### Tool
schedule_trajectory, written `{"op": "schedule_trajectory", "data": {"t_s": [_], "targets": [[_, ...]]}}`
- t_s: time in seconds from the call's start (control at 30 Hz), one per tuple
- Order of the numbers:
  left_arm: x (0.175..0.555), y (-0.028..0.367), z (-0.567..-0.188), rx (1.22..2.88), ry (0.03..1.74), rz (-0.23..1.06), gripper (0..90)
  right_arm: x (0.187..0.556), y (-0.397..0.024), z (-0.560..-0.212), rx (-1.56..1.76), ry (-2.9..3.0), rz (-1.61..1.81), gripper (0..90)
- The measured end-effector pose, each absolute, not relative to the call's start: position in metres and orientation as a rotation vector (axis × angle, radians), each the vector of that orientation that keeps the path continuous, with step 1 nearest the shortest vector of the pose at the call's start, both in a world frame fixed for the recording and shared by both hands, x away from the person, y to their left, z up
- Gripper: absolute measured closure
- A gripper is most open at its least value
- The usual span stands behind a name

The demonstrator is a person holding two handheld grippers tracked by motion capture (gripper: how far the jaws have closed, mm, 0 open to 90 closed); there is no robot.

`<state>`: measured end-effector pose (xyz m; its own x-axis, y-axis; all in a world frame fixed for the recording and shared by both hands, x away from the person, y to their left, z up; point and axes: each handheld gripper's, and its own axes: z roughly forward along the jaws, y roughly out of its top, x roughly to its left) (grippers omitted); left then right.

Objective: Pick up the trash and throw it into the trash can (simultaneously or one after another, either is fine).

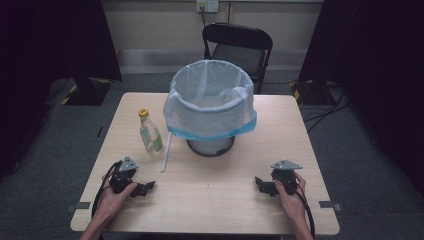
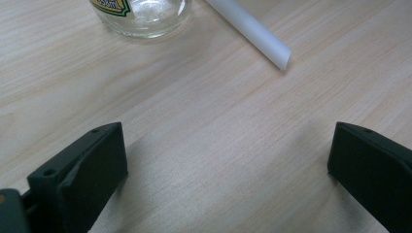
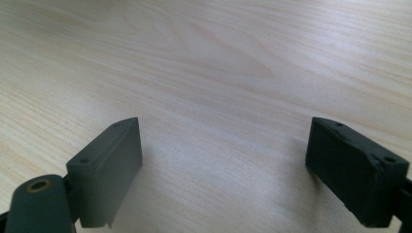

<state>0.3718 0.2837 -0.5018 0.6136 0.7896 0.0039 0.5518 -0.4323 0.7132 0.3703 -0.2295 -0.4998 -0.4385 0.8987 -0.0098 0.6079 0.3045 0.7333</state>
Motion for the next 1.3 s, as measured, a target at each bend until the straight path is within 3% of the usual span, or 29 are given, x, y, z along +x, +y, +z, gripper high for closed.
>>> {"op": "schedule_trajectory", "data": {"t_s": [0.23, 0.33, 0.37, 0.63, 1.03, 1.3], "targets": [[0.367, 0.287, -0.501, 2.134, 1.067, 0.445, 5.8, 0.370, -0.230, -0.500, 1.341, 2.158, 0.934, 12.3], [0.366, 0.288, -0.498, 2.145, 1.083, 0.443, 10.3, 0.370, -0.230, -0.500, 1.342, 2.158, 0.934, 12.3], [0.365, 0.290, -0.496, 2.121, 1.105, 0.433, 16.0, 0.370, -0.230, -0.500, 1.342, 2.157, 0.934, 12.3], [0.365, 0.297, -0.488, 2.055, 1.118, 0.346, 16.1, 0.370, -0.230, -0.500, 1.341, 2.158, 0.934, 12.3], [0.382, 0.299, -0.459, 2.038, 1.058, 0.446, 19.7, 0.370, -0.229, -0.500, 1.347, 2.158, 0.933, 12.3], [0.397, 0.303, -0.449, 1.999, 1.044, 0.443, 19.4, 0.370, -0.229, -0.500, 1.347, 2.158, 0.933, 12.3]]}}
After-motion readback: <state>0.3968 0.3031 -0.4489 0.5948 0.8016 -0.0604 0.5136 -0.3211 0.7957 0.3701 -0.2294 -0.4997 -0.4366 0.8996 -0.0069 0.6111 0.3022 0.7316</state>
